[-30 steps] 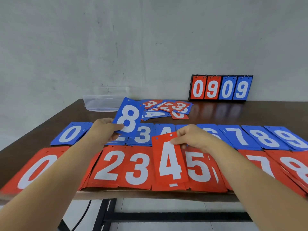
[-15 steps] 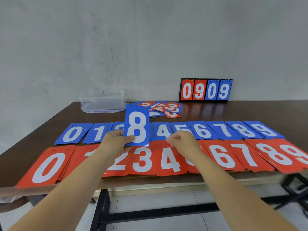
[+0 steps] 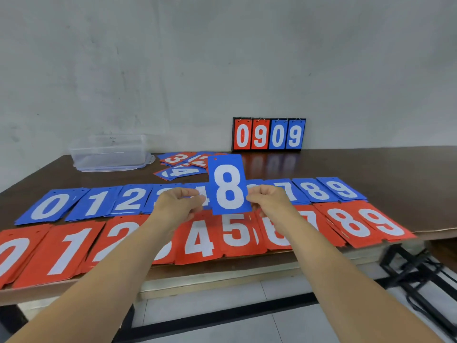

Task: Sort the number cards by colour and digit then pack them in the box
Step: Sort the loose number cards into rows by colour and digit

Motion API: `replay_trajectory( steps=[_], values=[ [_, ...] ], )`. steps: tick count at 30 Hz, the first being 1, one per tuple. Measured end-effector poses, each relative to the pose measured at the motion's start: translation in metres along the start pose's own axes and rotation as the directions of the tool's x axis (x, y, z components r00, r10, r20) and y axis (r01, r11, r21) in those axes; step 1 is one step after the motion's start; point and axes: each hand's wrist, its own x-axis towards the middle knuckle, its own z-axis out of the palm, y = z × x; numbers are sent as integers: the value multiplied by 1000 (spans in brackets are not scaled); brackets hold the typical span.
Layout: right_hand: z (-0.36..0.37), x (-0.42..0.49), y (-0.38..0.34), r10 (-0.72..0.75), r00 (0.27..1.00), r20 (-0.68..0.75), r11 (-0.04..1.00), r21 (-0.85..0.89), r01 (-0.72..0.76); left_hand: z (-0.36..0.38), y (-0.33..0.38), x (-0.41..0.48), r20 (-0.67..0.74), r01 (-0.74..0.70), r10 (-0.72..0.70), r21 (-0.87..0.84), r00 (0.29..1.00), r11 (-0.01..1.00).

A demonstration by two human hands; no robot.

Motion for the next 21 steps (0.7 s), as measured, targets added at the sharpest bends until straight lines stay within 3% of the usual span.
replay_trajectory(
  steps=[8, 15, 21],
  values=[
    [-143, 56, 36, 103, 962, -254, 989, -72, -125, 36, 0, 21, -47, -43, 49, 119, 998, 992],
    [-220, 112, 67, 179, 930, -321, 972, -91, -218, 55, -2, 31, -135, -33, 52, 143, 989, 989],
    [-224, 148, 90, 107, 931, -349, 889, -386, -247, 67, -5, 26, -218, -16, 69, 237, 973, 971]
  ],
)
